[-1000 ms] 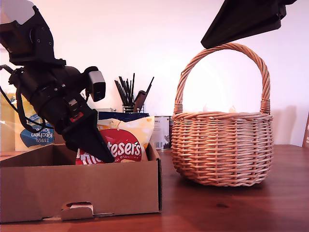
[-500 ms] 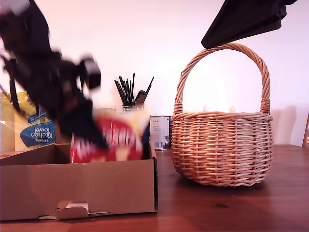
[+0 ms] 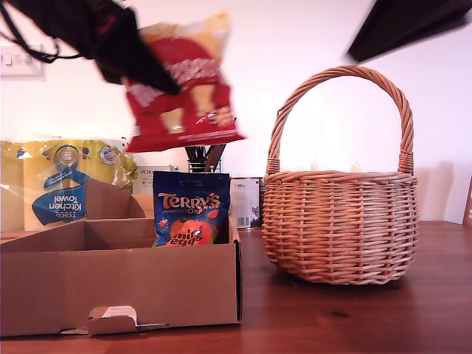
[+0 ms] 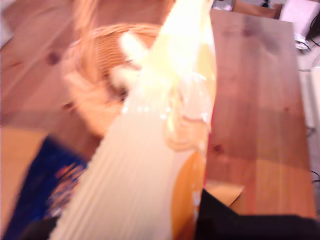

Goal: Move the bags of Easter eggs from the cardboard box on the left into the woven basket on the right side.

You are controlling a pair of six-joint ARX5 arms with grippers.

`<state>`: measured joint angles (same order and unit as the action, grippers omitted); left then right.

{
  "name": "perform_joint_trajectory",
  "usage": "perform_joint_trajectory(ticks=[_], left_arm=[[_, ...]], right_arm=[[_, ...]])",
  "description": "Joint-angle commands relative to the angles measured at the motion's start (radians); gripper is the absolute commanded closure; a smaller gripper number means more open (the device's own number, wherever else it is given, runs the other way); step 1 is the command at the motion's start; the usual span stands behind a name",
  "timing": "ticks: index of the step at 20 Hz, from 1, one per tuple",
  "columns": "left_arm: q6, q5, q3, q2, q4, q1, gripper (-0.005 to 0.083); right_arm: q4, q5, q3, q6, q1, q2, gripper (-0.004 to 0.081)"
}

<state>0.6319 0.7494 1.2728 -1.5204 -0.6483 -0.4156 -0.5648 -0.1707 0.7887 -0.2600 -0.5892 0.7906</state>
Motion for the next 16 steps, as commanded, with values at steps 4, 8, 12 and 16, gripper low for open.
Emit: perform_joint_trajectory(ticks=[4,8,12,16], left_arm=[[-0.029,-0.184,-0.010,-0.005,0.166,-0.167,0.0797],[-0.078,-0.342,-0.011,-0.028,0.413,-0.285,0.0797],[-0.074,-0.470,-0.012,-0.144,0.624,-0.352,0.0797],[-0.050,-0.572,-0.012,-0.266,0.782,-0.393,0.0797]], right_arm=[[-0.166,0.033,0.032,-0.003,0.031,-0.138,0.0783],[-0.271,0.098,0.033,-0.003,0.039,-0.237,0.0783],[-0.315,0.146,0.033,-0.003,0.042,-0.301,0.0783],[-0.338,0.183,0.033,-0.005,0.042,-0.327,0.0783]])
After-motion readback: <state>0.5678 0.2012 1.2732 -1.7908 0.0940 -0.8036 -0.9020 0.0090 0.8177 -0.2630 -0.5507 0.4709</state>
